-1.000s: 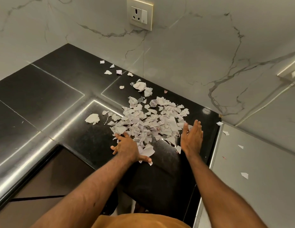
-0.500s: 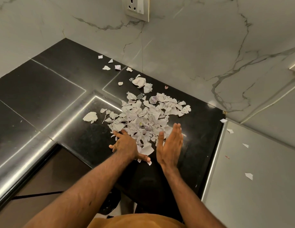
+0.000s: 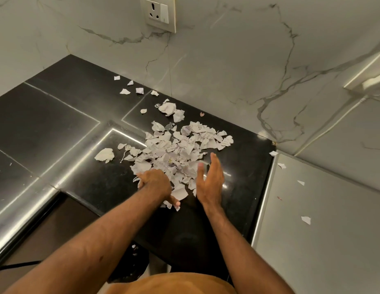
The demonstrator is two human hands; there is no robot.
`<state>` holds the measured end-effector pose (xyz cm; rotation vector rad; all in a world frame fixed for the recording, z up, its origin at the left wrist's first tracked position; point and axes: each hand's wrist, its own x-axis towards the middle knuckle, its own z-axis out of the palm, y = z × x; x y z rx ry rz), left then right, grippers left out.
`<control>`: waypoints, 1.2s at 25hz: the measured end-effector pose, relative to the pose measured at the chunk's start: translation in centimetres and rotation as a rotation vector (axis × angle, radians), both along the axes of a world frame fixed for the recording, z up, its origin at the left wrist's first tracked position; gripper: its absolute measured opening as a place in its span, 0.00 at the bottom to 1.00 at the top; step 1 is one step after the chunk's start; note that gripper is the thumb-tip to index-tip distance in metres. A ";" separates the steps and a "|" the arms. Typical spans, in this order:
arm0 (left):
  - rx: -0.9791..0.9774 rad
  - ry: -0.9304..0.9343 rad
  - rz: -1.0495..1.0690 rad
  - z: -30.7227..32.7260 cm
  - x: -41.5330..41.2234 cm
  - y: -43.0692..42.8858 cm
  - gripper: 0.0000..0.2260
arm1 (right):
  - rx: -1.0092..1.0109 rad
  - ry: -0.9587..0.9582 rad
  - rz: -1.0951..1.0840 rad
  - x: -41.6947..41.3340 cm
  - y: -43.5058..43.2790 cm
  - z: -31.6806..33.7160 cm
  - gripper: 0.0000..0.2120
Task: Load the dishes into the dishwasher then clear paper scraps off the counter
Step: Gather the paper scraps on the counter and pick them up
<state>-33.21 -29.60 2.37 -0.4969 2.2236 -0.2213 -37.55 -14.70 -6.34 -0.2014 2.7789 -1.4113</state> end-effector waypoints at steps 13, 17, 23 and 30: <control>0.297 0.352 -0.237 -1.6 -4.5 6.7 0.40 | 0.106 0.052 -0.123 -8.5 6.9 1.7 0.14; 0.312 0.440 -0.250 -2.4 -4.2 6.5 0.32 | 0.228 0.079 -0.388 -13.5 11.5 2.6 0.18; 0.333 0.285 -0.190 -1.9 -5.6 6.6 0.41 | 0.534 -0.046 -0.323 -18.3 17.2 1.1 0.20; 0.331 0.290 -0.204 -2.3 -5.9 6.3 0.42 | 0.541 0.039 -0.352 -19.1 17.8 0.5 0.08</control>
